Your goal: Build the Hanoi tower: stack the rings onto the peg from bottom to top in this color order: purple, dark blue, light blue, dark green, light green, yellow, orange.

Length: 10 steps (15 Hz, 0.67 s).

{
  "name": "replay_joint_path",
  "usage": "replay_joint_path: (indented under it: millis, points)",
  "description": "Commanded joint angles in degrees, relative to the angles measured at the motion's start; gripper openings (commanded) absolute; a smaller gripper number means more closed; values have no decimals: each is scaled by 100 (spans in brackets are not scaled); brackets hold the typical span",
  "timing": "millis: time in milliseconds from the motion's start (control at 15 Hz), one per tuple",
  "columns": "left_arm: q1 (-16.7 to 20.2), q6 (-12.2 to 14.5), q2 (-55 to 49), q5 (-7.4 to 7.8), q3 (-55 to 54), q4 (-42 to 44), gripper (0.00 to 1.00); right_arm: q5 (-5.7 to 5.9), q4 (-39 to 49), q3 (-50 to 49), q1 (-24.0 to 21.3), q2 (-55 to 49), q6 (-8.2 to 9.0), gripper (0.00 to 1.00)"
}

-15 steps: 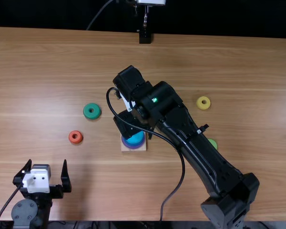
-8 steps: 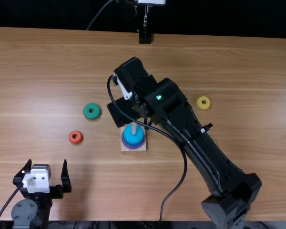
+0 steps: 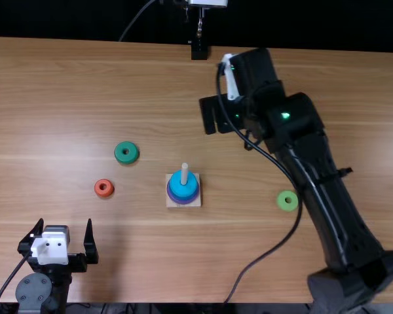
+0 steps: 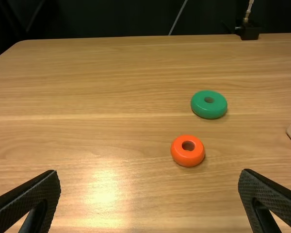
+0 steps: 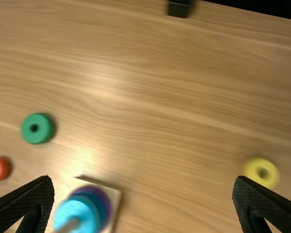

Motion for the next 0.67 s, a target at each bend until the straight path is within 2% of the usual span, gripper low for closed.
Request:
replay_joint_path:
  millis: [0,67,200,400,600]
  points:
    - [27,73,-67,53,-607,-474,100,570,231,-526,-242,-546,-45,100]
    - [27,73,-67,53,-607,-474,100,697,779,-957,-374,-783,-45,100]
    - [27,73,-67,53,-607,-474,100,728,1760,-1713,-646,-1284,-34,100]
    - [27,73,-67,53,-607,-474,100,739,2530,-2838,-1042,-2128,-13,100]
    - [27,73,-67,53,-607,-474,100,728,4428,-4657,-1253,-3411,-2,100]
